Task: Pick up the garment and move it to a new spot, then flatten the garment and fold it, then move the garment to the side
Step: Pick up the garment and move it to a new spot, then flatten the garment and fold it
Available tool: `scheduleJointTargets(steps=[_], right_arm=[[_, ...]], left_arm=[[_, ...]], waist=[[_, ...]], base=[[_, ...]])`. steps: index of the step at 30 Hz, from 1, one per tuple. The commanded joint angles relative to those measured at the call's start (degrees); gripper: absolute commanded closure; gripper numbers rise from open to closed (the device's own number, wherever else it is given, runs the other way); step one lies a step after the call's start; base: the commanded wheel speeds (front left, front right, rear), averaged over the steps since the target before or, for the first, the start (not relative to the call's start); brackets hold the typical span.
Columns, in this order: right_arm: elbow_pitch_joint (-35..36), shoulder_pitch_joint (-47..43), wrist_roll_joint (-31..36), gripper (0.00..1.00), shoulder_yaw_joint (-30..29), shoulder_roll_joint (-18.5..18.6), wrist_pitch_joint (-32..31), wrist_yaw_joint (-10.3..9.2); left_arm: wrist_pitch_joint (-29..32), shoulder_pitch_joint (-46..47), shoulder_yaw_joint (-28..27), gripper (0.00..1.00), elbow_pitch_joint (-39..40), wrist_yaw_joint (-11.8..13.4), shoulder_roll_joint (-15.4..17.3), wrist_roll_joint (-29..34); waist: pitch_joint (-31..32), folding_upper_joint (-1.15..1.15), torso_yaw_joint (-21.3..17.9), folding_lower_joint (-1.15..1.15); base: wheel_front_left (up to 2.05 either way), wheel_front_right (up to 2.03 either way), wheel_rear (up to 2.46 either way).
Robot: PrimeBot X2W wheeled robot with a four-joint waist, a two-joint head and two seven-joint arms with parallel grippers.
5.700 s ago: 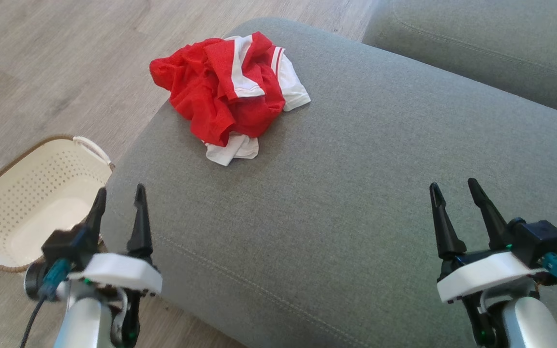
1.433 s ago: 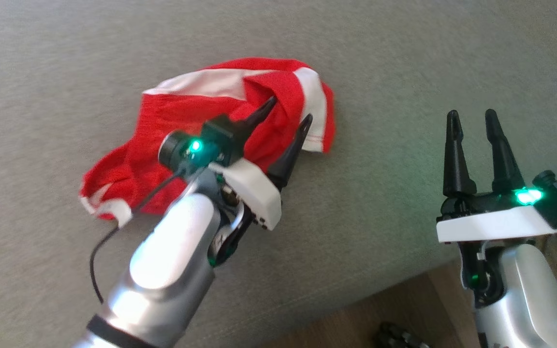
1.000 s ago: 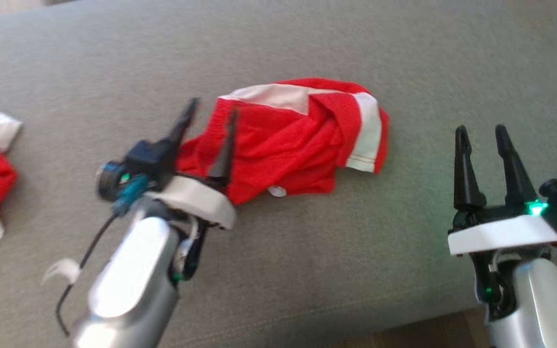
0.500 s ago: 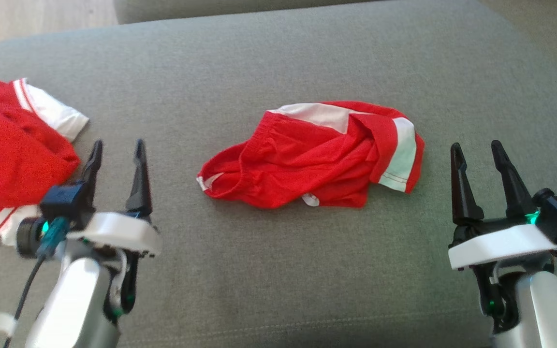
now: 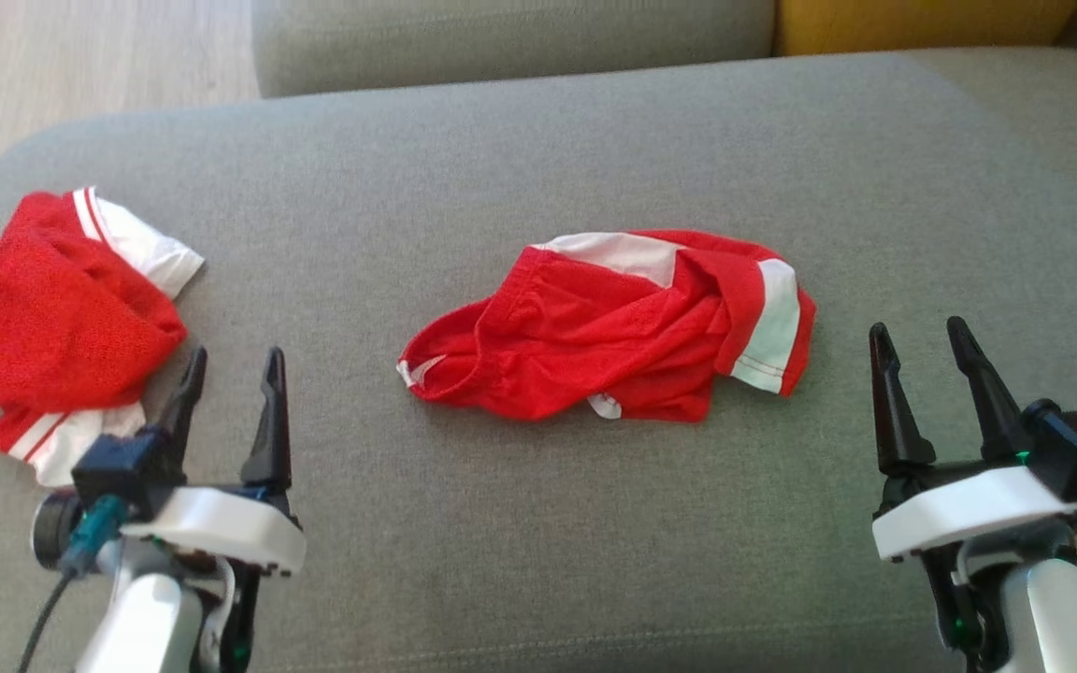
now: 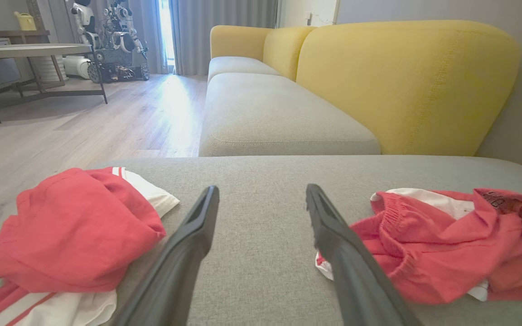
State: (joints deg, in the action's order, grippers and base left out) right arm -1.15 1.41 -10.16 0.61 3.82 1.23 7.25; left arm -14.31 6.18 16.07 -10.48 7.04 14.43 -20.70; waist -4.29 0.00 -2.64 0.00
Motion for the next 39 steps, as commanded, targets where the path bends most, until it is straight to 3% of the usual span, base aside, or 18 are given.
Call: scheduleJointTargets(steps=[1, 11, 39], right_arm=[[1.8, 0.4, 0.2, 0.00, 1.3, 0.8, -0.2, 0.24], [2.5, -1.8, 0.1, 0.00, 1.4, 0.8, -1.0, 0.24], [3.3, -2.2, -0.3, 0.00, 1.2, 0.4, -1.5, 0.24]], left_arm=[[-0.7, 1.5, -1.9, 0.00, 2.0, -0.2, 1.7, 0.6], [-0.7, -0.6, -0.8, 0.00, 1.6, -0.8, 1.8, 0.9], [-0.3, -0.6, -0.2, 0.00, 0.8, 0.0, 2.1, -0.7]], waist=[[0.6, 0.00, -0.2, 0.00], [3.1, 0.00, -0.3, 0.00], [2.8, 0.00, -0.2, 0.00]], base=[[0.00, 0.00, 0.00], [0.00, 0.00, 0.00], [0.00, 0.00, 0.00]])
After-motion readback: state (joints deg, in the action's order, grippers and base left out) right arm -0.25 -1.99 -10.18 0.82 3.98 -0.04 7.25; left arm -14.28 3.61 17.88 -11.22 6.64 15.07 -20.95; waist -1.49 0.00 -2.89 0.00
